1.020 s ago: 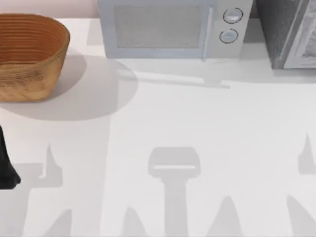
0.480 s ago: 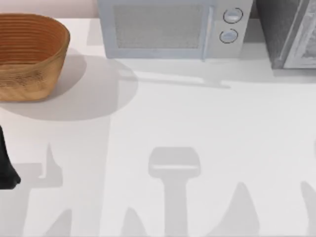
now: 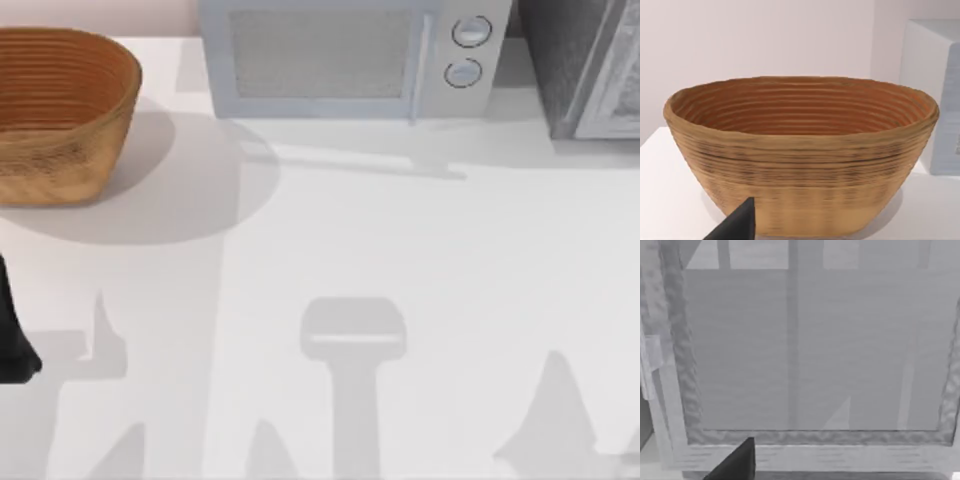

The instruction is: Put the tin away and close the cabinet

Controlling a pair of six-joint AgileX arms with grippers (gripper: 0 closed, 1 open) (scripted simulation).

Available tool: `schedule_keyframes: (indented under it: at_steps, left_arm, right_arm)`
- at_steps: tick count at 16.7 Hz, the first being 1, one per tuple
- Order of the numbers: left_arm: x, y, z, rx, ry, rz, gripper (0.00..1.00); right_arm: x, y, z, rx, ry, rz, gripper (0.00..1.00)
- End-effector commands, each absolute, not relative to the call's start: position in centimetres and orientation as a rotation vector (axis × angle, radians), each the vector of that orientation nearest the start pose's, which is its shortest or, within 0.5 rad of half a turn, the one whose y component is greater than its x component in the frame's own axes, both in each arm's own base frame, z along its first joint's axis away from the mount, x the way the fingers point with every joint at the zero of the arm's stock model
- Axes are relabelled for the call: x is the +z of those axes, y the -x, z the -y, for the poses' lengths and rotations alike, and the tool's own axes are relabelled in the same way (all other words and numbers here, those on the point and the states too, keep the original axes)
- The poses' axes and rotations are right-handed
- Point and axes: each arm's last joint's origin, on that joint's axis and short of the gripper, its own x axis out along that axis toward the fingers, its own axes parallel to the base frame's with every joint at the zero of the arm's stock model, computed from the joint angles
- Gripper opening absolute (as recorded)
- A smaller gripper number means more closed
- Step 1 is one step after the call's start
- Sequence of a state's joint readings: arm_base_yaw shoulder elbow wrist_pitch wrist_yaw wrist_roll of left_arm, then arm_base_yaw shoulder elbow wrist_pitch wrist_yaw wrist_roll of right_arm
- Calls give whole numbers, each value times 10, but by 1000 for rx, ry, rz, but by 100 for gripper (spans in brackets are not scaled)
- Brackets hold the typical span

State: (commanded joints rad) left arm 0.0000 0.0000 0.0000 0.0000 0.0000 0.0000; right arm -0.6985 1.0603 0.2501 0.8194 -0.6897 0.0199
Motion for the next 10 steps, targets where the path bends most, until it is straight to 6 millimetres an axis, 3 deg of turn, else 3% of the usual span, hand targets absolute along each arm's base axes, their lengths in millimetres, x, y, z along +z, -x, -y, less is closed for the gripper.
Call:
schedule_keyframes:
  at_steps: [10]
  left_arm:
    - [160, -106, 1, 0, 0, 0, 100]
  right_arm:
    - [165, -159, 190, 2, -10, -8, 100]
